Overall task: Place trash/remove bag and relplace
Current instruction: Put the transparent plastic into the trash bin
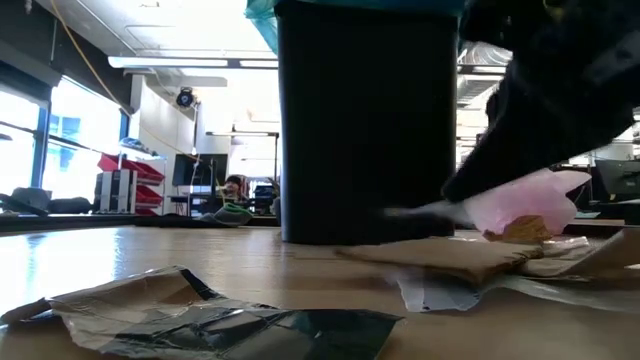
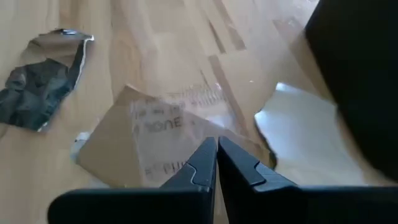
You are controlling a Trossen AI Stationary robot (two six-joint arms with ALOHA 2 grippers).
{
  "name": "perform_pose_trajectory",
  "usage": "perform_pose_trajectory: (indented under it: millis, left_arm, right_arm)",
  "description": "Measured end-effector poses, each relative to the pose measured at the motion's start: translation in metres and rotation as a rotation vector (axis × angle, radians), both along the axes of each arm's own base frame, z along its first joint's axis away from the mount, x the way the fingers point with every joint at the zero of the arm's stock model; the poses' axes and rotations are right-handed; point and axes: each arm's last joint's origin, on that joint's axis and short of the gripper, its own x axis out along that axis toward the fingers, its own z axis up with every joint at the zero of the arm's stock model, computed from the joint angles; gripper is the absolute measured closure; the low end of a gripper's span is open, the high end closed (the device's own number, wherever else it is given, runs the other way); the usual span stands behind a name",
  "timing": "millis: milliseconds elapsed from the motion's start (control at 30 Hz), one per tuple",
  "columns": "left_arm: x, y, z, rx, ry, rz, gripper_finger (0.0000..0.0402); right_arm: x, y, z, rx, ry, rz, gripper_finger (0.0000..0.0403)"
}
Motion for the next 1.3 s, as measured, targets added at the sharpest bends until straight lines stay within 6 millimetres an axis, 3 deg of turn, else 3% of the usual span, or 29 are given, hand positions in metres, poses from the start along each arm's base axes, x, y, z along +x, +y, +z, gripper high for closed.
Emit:
perform_pose_trajectory:
  millis: [333, 500, 600, 833, 933, 1100, 1300]
  left_arm:
    - [0.0, 0.0, 0.0, -0.003, 0.004, 0.006, 0.026]
    - [-0.001, 0.0, -0.001, -0.007, 0.01, 0.009, 0.026]
    - [-0.001, 0.0, -0.001, -0.013, 0.013, 0.014, 0.026]
    - [-0.002, -0.002, -0.001, -0.02, 0.013, 0.013, 0.026]
    - [-0.003, -0.003, -0.001, -0.025, 0.014, 0.014, 0.026]
    - [-0.005, -0.005, -0.001, -0.026, 0.014, 0.009, 0.026]
    - [-0.006, -0.006, -0.001, -0.023, 0.012, 0.01, 0.026]
  right_arm:
    - [0.003, 0.014, 0.029, -0.093, 0.039, 0.021, 0.0403]
    - [0.005, 0.015, 0.031, -0.017, 0.066, 0.033, 0.0399]
    - [0.006, 0.014, 0.028, 0.052, 0.104, 0.048, 0.0366]
    - [0.004, 0.015, 0.025, 0.074, 0.119, 0.043, 0.0212]
    - [0.005, 0.014, 0.019, 0.061, 0.129, 0.038, 0.0169]
    - [0.008, 0.013, 0.004, 0.024, 0.166, 0.037, 0.0158]
    - [0.017, 0.006, -0.015, 0.039, 0.231, 0.027, 0.0184]
